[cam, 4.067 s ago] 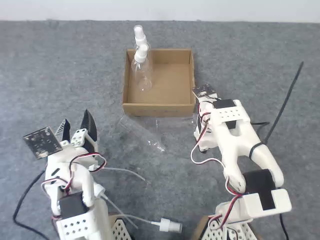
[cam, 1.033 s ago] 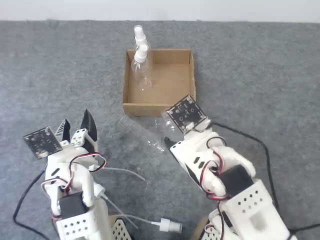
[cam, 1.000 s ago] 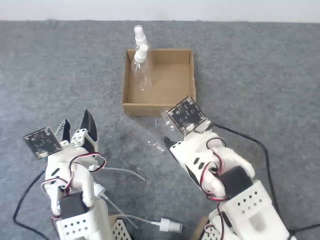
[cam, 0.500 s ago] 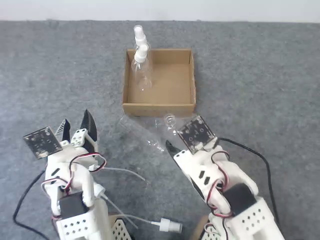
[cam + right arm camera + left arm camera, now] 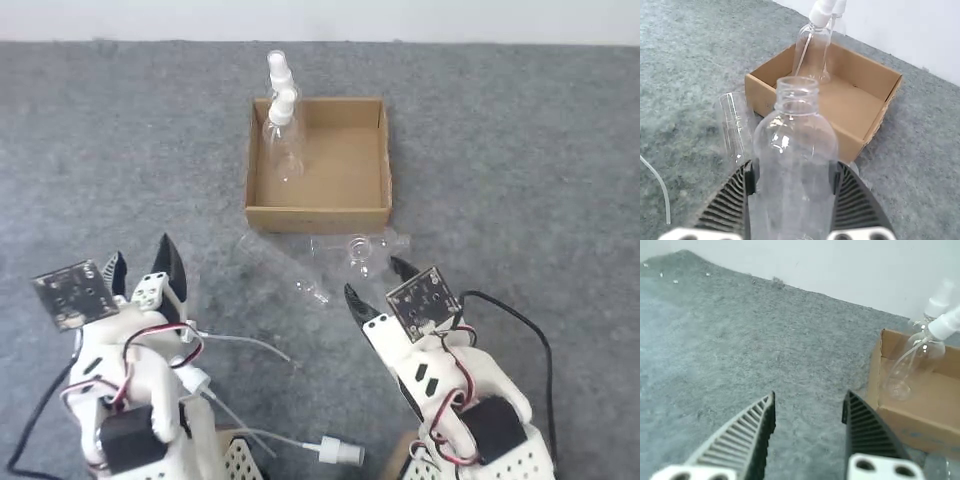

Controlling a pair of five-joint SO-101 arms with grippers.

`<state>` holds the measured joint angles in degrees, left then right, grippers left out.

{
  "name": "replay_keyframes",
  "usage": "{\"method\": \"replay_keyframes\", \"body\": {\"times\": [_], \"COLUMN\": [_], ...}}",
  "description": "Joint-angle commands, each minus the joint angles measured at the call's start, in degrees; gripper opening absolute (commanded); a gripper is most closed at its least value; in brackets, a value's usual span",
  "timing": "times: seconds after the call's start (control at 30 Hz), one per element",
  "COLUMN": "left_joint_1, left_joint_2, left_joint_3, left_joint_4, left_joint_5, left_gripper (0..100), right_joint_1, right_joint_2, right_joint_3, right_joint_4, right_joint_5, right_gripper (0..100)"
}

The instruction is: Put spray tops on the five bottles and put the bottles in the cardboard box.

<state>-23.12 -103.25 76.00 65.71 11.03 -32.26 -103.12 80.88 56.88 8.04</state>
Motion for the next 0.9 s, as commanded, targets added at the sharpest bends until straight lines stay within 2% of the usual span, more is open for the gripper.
{"method": "replay_keyframes", "body": {"times": [0.0, 0.37, 0.6, 0.7, 0.87], "left_joint_1": [0.0, 0.0, 0.1, 0.0, -0.5], "left_joint_2": [-0.4, 0.8, 19.5, 27.7, 38.2], "left_joint_3": [-4.0, -4.0, -10.0, -13.7, -19.7], "left_joint_4": [0.8, 4.0, 3.8, 4.1, 10.1], "left_joint_5": [-4.3, -6.2, -5.7, -3.3, -2.7], "left_gripper": [21, 21, 21, 21, 21], "right_joint_1": [0.4, 0.7, 0.7, 0.7, 0.7], "right_joint_2": [-0.2, 0.1, 0.3, 0.3, 0.4], "right_joint_3": [-0.7, -0.5, -0.5, -0.5, -0.5], "right_joint_4": [-0.7, -0.3, -0.3, -0.3, -0.2], "right_joint_5": [-0.2, -0.2, -0.2, -0.2, -0.2], "right_gripper": [0.8, 0.9, 0.9, 0.9, 0.9]}}
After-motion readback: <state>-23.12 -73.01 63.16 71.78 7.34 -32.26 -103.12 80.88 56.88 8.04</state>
